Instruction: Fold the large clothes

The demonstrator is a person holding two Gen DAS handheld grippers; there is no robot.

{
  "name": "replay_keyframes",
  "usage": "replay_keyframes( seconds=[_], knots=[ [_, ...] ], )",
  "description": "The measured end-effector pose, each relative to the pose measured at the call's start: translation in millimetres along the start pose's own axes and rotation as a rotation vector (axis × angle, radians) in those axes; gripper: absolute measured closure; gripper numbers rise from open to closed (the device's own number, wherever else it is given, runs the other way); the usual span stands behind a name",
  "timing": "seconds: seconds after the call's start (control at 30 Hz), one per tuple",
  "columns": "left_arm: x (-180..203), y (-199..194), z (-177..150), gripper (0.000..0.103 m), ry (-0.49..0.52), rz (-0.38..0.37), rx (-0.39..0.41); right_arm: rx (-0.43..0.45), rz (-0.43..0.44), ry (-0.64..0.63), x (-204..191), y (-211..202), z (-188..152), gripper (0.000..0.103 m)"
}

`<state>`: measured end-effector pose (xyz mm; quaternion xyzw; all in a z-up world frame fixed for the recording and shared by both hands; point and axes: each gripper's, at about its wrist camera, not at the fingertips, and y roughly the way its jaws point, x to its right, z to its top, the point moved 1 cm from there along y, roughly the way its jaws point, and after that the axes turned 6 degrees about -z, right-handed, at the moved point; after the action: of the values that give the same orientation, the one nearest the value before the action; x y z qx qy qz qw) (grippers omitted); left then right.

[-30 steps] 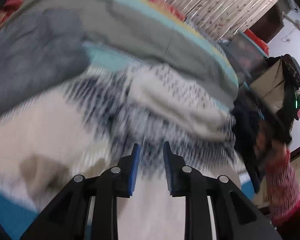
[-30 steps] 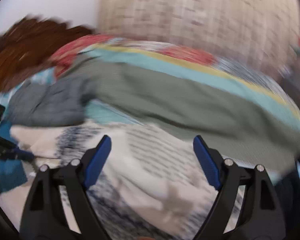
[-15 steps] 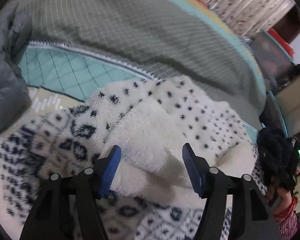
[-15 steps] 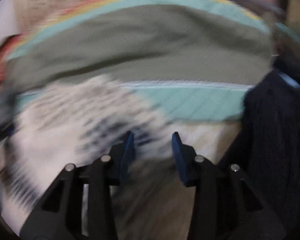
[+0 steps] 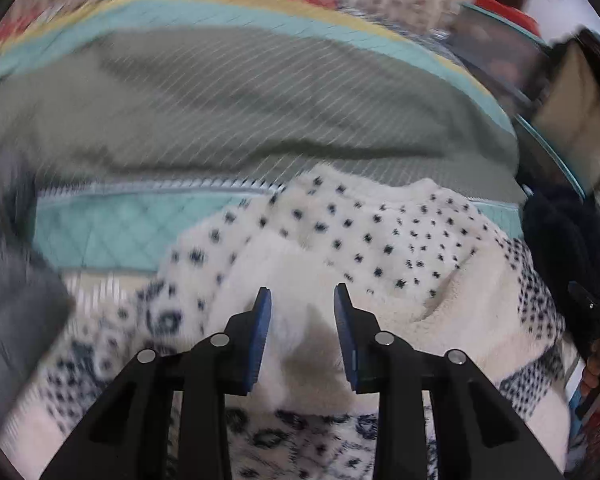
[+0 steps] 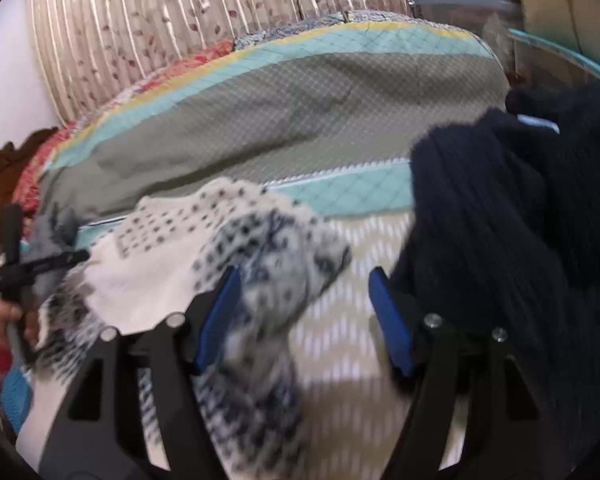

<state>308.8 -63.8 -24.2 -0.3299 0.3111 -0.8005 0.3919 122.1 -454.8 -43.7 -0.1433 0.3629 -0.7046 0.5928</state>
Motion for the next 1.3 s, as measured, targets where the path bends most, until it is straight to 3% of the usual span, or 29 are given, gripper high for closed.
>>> replay_keyframes(
  seconds=[0.17, 0.23, 0.33, 0.37, 0.4, 0.43, 0.53, 0.63, 0.7, 0.77, 0.87, 0.9, 1.0, 1.13, 1.27, 1.3],
  knots=[
    [-7, 30, 23, 0.033, 0.111, 0.095, -0.138, -0.029, 0.049, 0.084, 3, -9, -34, 0.039],
    [-8, 42, 28, 0.032, 0.121, 0.101, -0.174, -0.034, 0.064, 0.103, 1, -10, -41, 0.039],
    [-9, 60, 27, 0.033, 0.104, 0.049, -0.242, -0.059, 0.081, 0.113, -4, -3, -48, 0.039],
    [-7, 64, 25, 0.037, 0.113, 0.039, -0.252, -0.066, 0.08, 0.108, -3, -1, -48, 0.039],
    [-5, 65, 24, 0.063, 0.121, 0.039, -0.249, -0.069, 0.078, 0.098, -7, 1, -48, 0.039],
    [-5, 63, 25, 0.067, 0.117, 0.033, -0.249, -0.063, 0.074, 0.084, -9, 0, -46, 0.039],
    [-22, 41, 29, 0.071, -0.016, -0.011, -0.16, -0.029, 0.066, 0.029, -20, -3, -36, 0.039],
    [-59, 5, 27, 0.071, -0.235, -0.047, 0.002, 0.0, 0.077, -0.03, -34, -7, -30, 0.039],
    [-76, -13, 18, 0.071, -0.319, -0.029, 0.087, -0.002, 0.085, -0.067, -42, -6, -30, 0.039],
    [-85, -11, 3, 0.071, -0.383, 0.02, 0.072, -0.054, 0.064, -0.111, -51, 7, -34, 0.039],
    [-84, 4, -13, 0.068, -0.389, 0.054, -0.046, -0.215, -0.104, -0.178, -54, 45, -45, 0.039],
    [-81, 0, -15, 0.068, -0.374, 0.057, -0.051, -0.232, -0.116, -0.16, -51, 48, -46, 0.039],
    [-72, -46, -20, 0.064, -0.336, 0.02, 0.014, -0.143, -0.097, -0.11, -52, 23, -38, 0.038],
    [-79, -137, -50, 0.053, -0.33, -0.06, 0.136, -0.025, -0.099, -0.168, -74, -22, -32, 0.038],
    [-99, -224, -118, 0.042, -0.326, 0.021, 0.219, 0.006, 0.026, -0.286, -129, -49, -35, 0.038],
    [-112, -246, -144, 0.038, -0.357, 0.047, 0.224, 0.002, 0.089, -0.348, -159, -54, -40, 0.038]
  ],
)
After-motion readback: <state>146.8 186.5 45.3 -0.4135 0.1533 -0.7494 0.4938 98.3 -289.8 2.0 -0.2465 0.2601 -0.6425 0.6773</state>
